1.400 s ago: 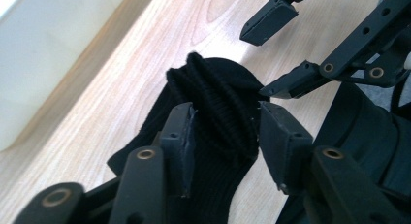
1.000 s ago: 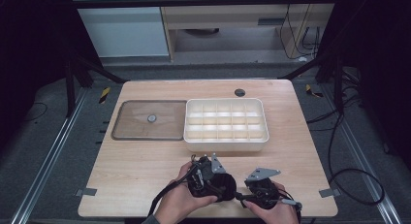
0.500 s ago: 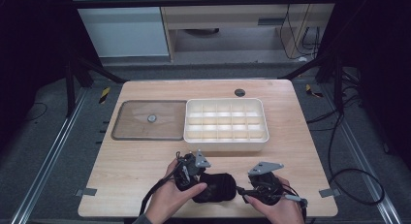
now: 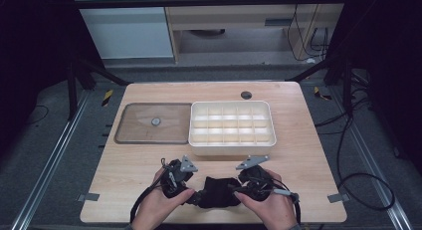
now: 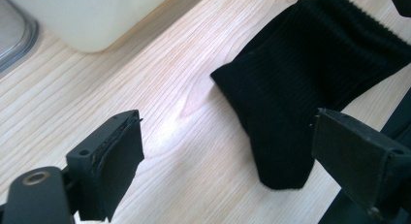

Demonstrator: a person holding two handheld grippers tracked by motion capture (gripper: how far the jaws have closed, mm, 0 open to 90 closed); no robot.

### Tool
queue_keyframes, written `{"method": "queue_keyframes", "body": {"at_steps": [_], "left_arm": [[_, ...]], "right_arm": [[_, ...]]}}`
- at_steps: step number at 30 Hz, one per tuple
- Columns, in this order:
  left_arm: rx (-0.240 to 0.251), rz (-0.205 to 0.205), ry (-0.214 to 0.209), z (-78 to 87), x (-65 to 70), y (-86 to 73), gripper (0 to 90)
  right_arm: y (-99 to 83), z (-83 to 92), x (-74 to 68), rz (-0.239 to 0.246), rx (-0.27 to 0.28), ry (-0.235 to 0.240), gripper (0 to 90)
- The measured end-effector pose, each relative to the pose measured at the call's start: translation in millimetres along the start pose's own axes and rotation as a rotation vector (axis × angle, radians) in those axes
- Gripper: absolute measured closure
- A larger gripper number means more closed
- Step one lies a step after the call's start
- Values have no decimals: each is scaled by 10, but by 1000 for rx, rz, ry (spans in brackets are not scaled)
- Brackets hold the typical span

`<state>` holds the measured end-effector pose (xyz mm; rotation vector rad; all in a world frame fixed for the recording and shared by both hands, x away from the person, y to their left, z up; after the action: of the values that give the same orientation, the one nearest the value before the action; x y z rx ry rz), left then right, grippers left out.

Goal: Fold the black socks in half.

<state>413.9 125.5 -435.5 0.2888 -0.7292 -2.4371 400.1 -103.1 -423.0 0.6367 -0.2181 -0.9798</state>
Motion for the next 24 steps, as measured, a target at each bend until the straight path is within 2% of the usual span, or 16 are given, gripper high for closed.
{"method": "queue_keyframes", "body": {"at_steps": [6,9,12,18,24], "left_arm": [[10,0,9,29,10,-97,104],[9,-16,9,35,52,-117,108],[5,-33,6,31,74,-121,118],[-16,-40,11,-39,75,-118,150],[-26,-43,10,-75,93,-107,172]], "right_arm": [[136,-101,-87,20,-1,4,393],[179,-152,-126,28,-14,17,411],[218,-196,-145,46,-26,8,419],[266,-233,-104,44,-21,-12,425],[242,-276,-51,41,-42,-24,424]]}}
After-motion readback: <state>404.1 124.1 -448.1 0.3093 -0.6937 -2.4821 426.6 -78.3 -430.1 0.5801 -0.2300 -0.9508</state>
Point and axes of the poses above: each handheld gripper's, and its own axes: z roughly backward along the jaws, y roughly out of its top, x roughly to its right, the point moved 1 cm from there along -z, roughly forward along the jaws, and after that the axes turned 6 degrees about -z, right-handed, at the moved point
